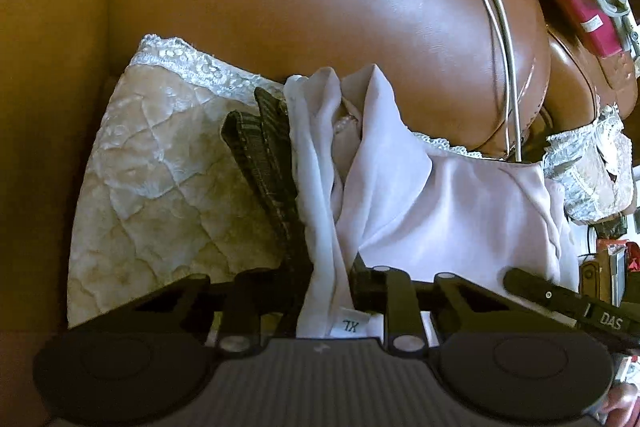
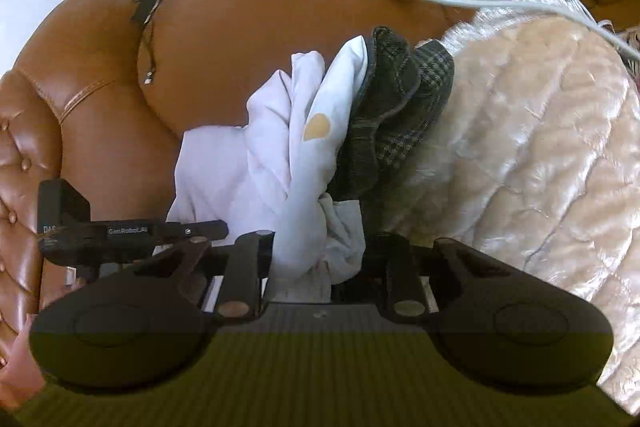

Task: Organize soft objects
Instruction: 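Lift the clothes stack with both grippers and carry it toward the open suitcase, then lower the held clothes into the floral-lined suitcase with both grippers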

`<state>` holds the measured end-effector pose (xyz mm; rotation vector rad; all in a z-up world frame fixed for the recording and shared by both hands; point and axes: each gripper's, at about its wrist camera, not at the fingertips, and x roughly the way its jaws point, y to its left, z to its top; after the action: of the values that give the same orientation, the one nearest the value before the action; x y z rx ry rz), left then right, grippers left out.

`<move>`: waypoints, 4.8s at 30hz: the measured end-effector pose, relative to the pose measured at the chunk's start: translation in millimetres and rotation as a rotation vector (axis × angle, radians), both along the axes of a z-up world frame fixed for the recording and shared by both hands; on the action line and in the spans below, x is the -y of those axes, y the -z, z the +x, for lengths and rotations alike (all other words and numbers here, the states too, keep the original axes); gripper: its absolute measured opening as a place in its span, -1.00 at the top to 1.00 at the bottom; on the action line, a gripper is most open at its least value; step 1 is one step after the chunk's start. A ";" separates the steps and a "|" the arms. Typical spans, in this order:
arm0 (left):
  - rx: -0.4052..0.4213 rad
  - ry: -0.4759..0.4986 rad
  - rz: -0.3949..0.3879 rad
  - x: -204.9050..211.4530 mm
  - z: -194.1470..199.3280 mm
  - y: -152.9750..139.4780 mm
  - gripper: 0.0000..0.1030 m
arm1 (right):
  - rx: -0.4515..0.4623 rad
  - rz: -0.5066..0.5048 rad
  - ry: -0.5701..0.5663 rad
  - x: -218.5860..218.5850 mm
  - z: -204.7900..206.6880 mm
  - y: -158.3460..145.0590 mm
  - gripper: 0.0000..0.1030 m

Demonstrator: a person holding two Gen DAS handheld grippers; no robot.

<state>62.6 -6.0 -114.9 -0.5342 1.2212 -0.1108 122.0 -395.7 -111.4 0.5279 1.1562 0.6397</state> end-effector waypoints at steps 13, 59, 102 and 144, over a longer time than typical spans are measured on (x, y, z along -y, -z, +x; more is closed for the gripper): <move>0.085 -0.001 -0.034 55.6 59.0 -134.3 0.54 | 0.136 -0.100 -0.025 53.0 -5.3 -71.9 0.49; 0.070 -0.371 0.031 343.5 278.0 -531.7 0.55 | 0.227 -0.432 -0.363 243.2 356.0 -483.4 0.51; -0.209 -1.343 0.134 312.9 521.4 -339.1 0.54 | 0.336 -0.512 -1.356 -44.9 636.8 -293.4 0.51; -0.300 -0.967 0.353 266.3 555.2 -306.0 -0.16 | 0.547 -0.422 -1.320 -46.3 671.5 -254.2 -0.14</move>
<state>617.8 -272.3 191.1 -0.7903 1.1169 1.0137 793.5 -349.4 142.8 -0.8471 0.9515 1.4833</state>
